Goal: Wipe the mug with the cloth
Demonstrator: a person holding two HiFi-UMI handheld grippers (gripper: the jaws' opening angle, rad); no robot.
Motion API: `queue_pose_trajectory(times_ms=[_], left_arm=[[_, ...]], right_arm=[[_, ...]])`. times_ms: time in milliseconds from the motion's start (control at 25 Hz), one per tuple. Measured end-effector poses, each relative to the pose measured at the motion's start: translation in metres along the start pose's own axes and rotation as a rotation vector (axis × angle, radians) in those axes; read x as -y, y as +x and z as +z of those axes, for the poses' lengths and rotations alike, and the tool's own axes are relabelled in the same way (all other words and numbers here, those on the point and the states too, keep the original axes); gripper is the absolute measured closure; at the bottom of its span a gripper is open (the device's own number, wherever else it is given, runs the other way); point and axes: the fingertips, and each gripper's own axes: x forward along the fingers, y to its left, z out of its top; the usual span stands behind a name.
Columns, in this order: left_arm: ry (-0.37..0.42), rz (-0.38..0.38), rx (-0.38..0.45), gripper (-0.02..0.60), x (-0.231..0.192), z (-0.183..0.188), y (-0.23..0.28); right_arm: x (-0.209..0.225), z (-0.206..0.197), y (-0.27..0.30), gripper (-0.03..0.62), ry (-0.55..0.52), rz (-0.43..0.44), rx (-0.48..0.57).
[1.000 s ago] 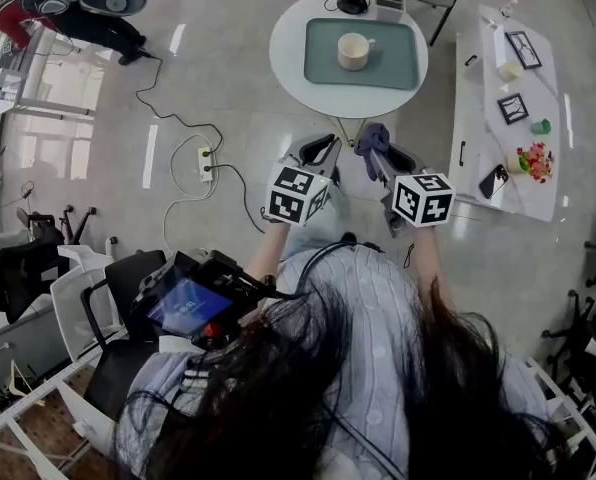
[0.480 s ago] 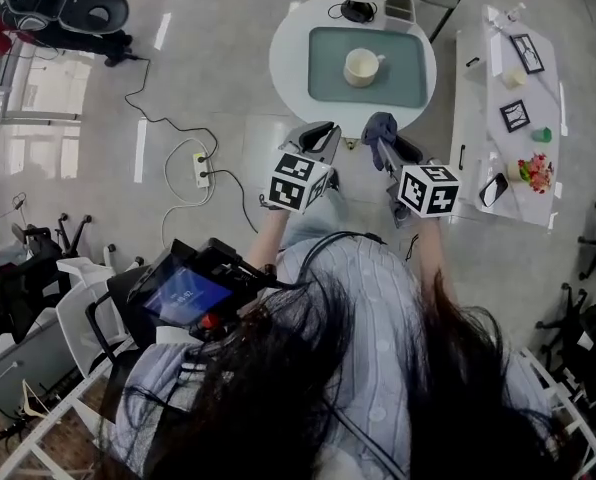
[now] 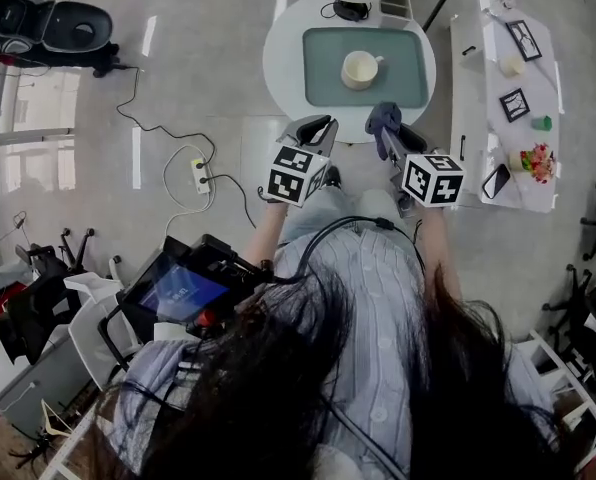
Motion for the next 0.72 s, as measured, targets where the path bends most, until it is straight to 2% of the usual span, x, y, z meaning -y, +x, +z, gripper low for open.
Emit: queue_pose_trajectory(times_ms=[240,480,720], left_arm=[[0.001,0.002,-0.037,0.546,-0.008,-0.008,0.01],[-0.002,0.025,-0.052,0.545,-0.02,-0.001,0.032],[0.022,0.031,-0.119,0.545,-0.042,0.009,0.065]], right_arm=[[0.01,0.002,0.006,0.488,0.015,-0.014,-0.01],[0.032,0.011,0.019,0.488,0.005,-0.007,-0.023],[0.054,0.023,0.039,0.488,-0.019,0.017,-0.066]])
